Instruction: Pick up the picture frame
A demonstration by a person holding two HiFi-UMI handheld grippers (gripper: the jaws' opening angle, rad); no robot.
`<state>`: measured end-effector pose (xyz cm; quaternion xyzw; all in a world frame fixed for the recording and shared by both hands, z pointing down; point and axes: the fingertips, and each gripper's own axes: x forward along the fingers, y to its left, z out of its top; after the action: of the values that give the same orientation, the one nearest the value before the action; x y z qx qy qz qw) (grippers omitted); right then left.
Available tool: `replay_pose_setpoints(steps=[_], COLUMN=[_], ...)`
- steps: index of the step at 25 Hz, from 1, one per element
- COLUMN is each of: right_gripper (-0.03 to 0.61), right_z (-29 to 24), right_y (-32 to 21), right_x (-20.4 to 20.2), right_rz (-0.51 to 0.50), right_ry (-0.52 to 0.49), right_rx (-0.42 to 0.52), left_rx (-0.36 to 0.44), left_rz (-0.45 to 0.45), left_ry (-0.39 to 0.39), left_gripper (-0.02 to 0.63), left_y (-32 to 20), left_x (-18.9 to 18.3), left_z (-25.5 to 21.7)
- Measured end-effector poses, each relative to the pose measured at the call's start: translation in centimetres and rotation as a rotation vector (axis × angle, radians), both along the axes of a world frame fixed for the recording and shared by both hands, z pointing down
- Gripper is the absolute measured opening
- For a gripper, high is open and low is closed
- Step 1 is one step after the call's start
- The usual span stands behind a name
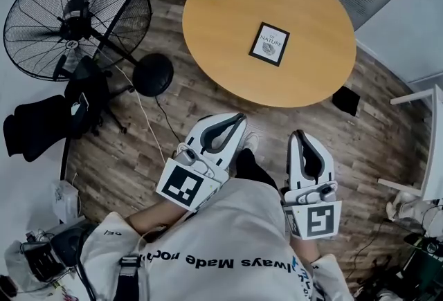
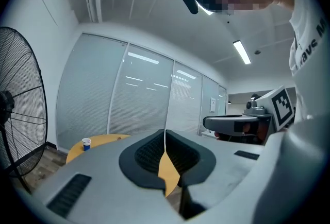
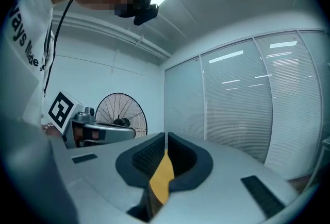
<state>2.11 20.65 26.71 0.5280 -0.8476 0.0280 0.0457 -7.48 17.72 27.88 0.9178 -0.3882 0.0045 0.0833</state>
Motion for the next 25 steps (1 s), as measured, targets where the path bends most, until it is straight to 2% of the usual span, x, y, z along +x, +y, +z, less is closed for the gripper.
replay_pose_setpoints(steps=[12,25], right_gripper=[0.041,0.041], right_z=[0.7,1.5], right_y=[-6.8,-13.5], right_x=[3.8,9.0], right_rz=[-0.011,-0.061], right_ry=[-0.015,-0.040], right_rx=[-0.023,-0.030], left_rx=[-0.021,-0.028], left_rz=[-0.008,-0.064], left_ry=[-0.033,-0.066], left_gripper=[0.034,0.034], left_y=[-6.8,-12.7], left_x=[3.6,8.2], left_z=[0.7,1.2])
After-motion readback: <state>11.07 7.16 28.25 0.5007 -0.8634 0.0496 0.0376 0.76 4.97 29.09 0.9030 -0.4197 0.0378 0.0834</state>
